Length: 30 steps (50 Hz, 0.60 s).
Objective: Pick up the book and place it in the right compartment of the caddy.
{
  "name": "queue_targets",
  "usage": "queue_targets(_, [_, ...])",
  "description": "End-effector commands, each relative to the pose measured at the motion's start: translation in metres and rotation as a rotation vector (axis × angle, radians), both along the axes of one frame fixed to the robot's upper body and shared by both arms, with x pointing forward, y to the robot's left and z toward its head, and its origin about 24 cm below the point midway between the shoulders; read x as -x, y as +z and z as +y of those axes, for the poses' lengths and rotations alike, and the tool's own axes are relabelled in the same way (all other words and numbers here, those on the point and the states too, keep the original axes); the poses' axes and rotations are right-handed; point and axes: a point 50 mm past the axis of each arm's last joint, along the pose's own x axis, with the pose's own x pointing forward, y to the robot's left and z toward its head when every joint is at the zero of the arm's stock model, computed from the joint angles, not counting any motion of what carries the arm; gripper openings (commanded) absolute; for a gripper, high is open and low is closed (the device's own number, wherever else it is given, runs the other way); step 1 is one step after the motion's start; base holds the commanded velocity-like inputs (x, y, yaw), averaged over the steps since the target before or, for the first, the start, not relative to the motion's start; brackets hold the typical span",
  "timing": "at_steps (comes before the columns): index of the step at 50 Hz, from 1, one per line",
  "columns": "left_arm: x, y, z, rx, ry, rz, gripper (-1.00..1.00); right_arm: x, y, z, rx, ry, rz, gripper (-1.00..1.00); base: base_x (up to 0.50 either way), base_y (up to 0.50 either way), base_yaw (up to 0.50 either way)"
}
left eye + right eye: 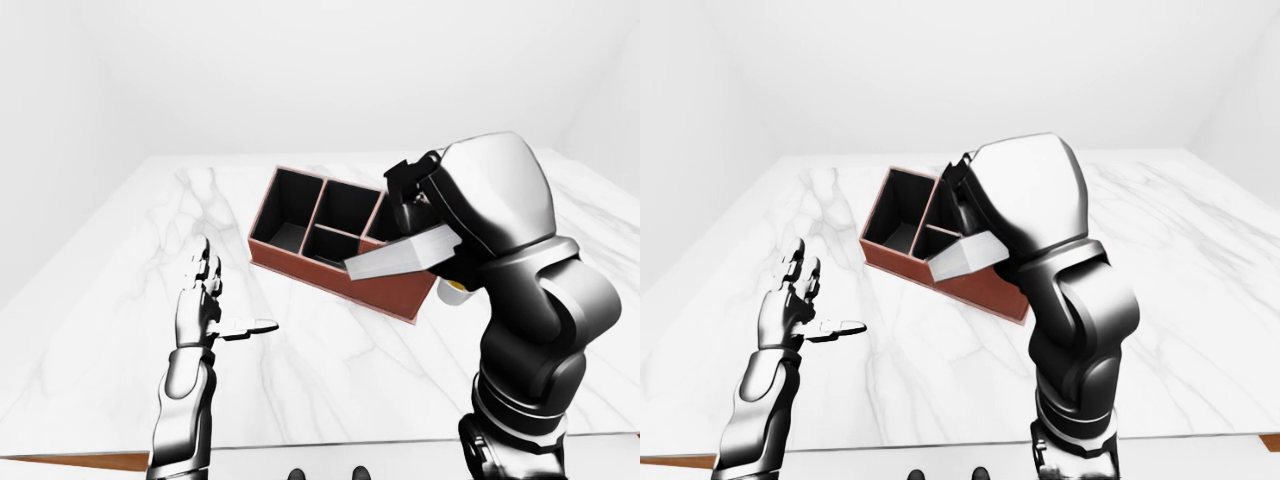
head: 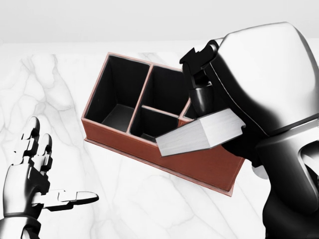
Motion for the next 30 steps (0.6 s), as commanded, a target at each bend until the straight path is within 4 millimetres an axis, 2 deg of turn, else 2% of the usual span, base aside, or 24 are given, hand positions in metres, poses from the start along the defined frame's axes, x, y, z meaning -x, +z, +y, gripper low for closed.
queue_targets(1, [0.001, 0.001, 0.001, 0.002, 0.001, -0.003, 1.00, 0.010, 0.032, 0.006, 0.076, 0.022, -0.160, -1.00, 0.00, 0.00, 0.00])
queue_targets(13, [0.002, 0.002, 0.002, 0.007, 0.001, -0.006, 1.00, -0.001, 0.080, 0.015, 0.075, 0.022, -0.263, -1.00, 0.00, 0.00, 0.00])
queue_targets(16, [0.003, 0.003, 0.001, 0.007, -0.001, -0.009, 1.00, -0.004, 0.086, 0.016, 0.058, 0.020, -0.261, -1.00, 0.00, 0.00, 0.00])
queue_targets(30, [0.001, 0.003, 0.001, 0.014, -0.008, -0.008, 1.00, -0.070, 0.112, 0.005, 0.050, -0.033, -0.032, -1.00, 0.00, 0.00, 0.00])
